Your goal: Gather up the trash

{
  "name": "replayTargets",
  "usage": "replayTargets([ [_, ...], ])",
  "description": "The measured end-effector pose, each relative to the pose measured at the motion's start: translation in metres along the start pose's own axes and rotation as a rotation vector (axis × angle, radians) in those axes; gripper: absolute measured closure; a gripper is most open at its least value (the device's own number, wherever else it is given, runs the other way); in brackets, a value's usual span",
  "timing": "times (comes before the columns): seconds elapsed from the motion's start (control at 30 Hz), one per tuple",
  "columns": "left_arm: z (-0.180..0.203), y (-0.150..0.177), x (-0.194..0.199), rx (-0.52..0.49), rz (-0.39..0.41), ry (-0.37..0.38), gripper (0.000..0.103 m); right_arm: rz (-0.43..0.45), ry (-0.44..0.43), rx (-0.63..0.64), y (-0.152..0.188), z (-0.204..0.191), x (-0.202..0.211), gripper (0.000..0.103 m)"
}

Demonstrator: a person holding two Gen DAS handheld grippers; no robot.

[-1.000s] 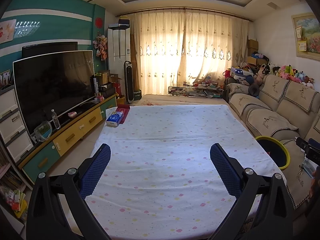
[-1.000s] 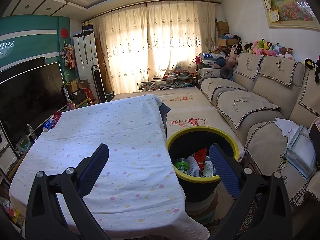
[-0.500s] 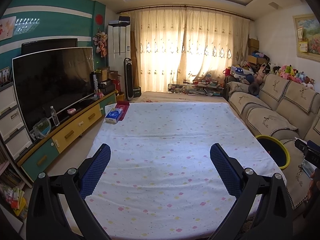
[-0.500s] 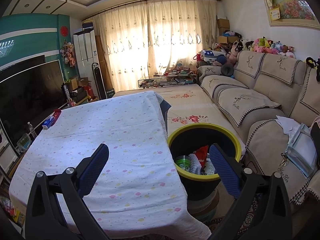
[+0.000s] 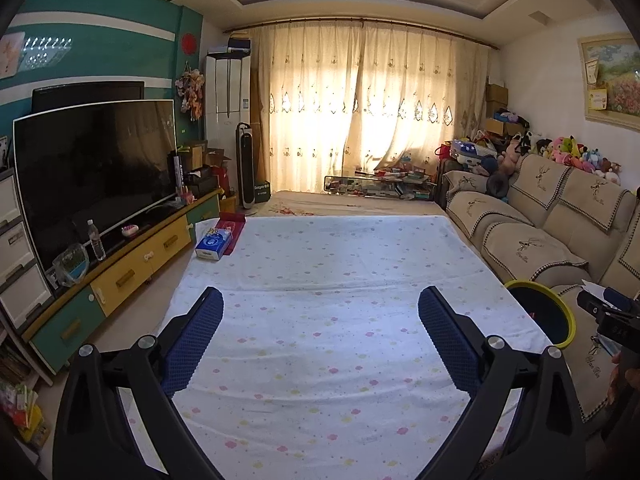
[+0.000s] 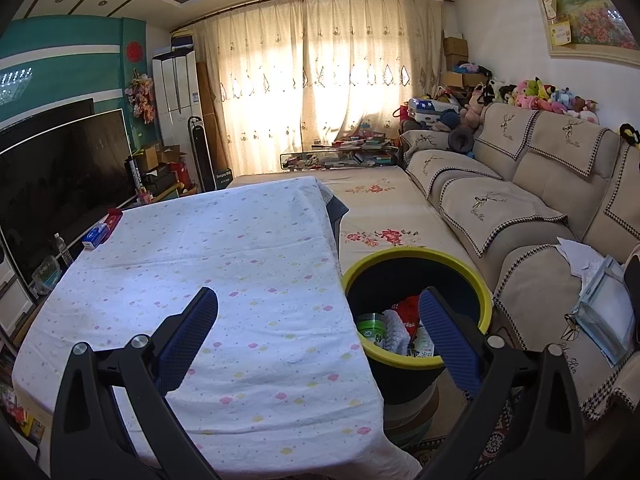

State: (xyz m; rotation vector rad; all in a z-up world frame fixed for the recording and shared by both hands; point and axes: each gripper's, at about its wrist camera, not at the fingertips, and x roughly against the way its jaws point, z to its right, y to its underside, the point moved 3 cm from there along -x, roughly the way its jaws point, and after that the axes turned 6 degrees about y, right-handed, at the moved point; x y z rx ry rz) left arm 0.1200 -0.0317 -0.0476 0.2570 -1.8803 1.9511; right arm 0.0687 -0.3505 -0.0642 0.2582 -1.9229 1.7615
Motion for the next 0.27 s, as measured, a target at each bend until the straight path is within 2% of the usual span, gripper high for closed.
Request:
replayTargets([
  [0.1, -0.012, 0.0, -0.023, 0.039, -0.054, -0.003, 0.005, -0.011, -0.009, 0.001, -0.006, -0.004, -0.012, 0.007],
  [0.27, -0.034, 0.004, -0.084, 0.046, -0.152, -0.052, 0.005, -0.052, -0.04, 0.027, -0.021, -0.023, -0.048, 0.007],
])
